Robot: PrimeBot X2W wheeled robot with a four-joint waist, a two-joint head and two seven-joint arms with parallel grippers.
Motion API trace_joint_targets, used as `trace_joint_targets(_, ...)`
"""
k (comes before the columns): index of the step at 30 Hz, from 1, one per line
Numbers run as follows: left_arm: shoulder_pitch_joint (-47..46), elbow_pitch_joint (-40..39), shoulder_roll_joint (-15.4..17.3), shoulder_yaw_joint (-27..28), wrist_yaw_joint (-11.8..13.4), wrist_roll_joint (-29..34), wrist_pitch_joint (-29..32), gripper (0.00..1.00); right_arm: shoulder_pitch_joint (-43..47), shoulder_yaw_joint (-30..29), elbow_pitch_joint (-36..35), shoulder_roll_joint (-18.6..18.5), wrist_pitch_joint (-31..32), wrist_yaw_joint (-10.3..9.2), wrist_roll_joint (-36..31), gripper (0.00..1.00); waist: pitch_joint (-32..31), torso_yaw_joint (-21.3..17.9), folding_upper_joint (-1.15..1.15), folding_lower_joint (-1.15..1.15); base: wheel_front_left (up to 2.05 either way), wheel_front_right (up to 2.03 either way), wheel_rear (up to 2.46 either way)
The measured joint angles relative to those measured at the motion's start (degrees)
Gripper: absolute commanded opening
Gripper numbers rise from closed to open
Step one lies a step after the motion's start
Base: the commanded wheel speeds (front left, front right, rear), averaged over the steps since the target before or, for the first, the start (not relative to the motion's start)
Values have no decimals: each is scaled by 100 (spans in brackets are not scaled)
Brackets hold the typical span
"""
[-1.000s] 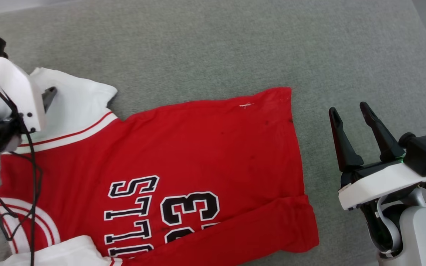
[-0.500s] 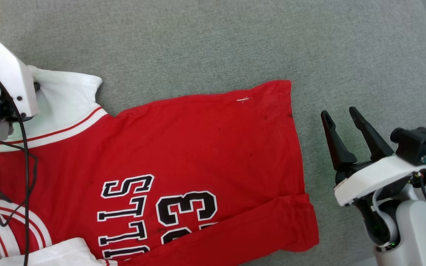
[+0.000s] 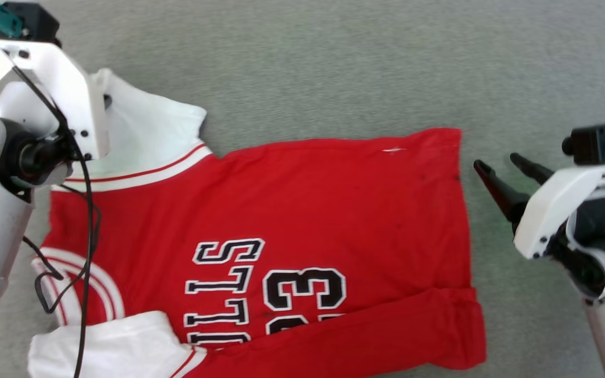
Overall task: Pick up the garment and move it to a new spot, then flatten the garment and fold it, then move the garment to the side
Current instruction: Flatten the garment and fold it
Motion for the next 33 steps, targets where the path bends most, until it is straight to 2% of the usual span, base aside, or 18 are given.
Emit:
trace_joint_targets(8,-76,-424,-73,-54,-66,111,-301,0,-753,460,439,-331,740,0,222,100,140,490,0,0,0,0,0)
trace_joint_targets(16,-69,-605,-118,-73,-98,114,-480,0,-1201,765,1081,-483,1524,0,432,100,333,758,0,0,0,0,0)
trace_joint_targets(17,-59,-616,-114,-70,-99,114,-509,0,-1234,777,1128,-499,1578,0,461,71,344,778,0,-1,0,0,0)
trace_joint_targets(18,-46,-622,-108,-68,-114,113,-536,0,-1258,790,1157,-519,1614,0,486,9,351,793,0,-1,0,0,0)
trace_joint_targets(19,-25,-620,-101,-56,-115,107,-570,0,-1288,804,1181,-533,1649,-1,492,0,349,803,0,0,0,0,0)
trace_joint_targets(24,134,-595,-62,2,-102,112,-821,0,-1317,844,1188,-579,1440,2,553,0,209,815,0,0,0,0,0)
trace_joint_targets(26,587,-635,-10,123,-78,18,-1177,0,-995,494,928,-595,1110,3,326,0,-171,835,0,0,0,0,0)
trace_joint_targets(33,1583,-1045,188,304,89,-154,-1636,0,-187,48,461,-463,1036,4,137,0,-705,886,0,0,0,0,0)
